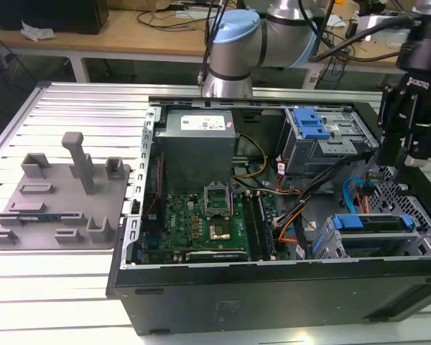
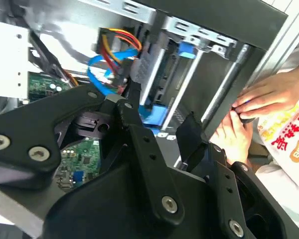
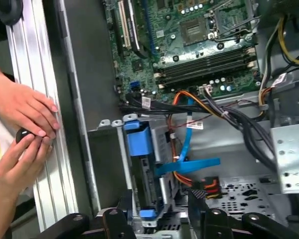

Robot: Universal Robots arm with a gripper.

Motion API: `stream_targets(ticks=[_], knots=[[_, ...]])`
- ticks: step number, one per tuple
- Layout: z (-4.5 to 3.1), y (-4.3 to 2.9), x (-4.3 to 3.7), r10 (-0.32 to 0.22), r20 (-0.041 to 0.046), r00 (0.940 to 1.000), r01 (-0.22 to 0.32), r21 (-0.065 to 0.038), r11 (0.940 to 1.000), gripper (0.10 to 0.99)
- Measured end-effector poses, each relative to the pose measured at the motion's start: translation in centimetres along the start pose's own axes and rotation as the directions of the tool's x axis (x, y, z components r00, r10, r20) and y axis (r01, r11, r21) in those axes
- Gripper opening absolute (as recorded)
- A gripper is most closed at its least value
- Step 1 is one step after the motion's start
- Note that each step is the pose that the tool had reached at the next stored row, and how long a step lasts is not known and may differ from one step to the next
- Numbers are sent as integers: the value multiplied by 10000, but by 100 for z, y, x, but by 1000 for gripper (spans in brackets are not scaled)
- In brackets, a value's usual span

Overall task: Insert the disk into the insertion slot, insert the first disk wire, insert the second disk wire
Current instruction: 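Insert the first disk wire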

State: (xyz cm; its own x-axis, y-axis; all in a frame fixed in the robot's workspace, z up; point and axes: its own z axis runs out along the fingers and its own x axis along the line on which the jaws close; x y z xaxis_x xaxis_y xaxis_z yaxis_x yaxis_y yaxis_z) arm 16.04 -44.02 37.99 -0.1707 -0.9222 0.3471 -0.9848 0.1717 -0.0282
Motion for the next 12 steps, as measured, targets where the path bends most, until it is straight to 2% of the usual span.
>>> stream_targets(ticks=[2, 7, 9, 10, 12], knots=[[-4, 31, -147, -58, -179, 9998, 59, 54, 10000, 565], [49, 45, -234, -516, -170, 9985, 520, 234, 9984, 565], [66, 46, -253, -559, -184, 9983, 564, 271, 9980, 565], [71, 48, -261, -555, -205, 9982, 561, 281, 9980, 565], [78, 52, -281, -546, -303, 9981, 555, 298, 9980, 565]])
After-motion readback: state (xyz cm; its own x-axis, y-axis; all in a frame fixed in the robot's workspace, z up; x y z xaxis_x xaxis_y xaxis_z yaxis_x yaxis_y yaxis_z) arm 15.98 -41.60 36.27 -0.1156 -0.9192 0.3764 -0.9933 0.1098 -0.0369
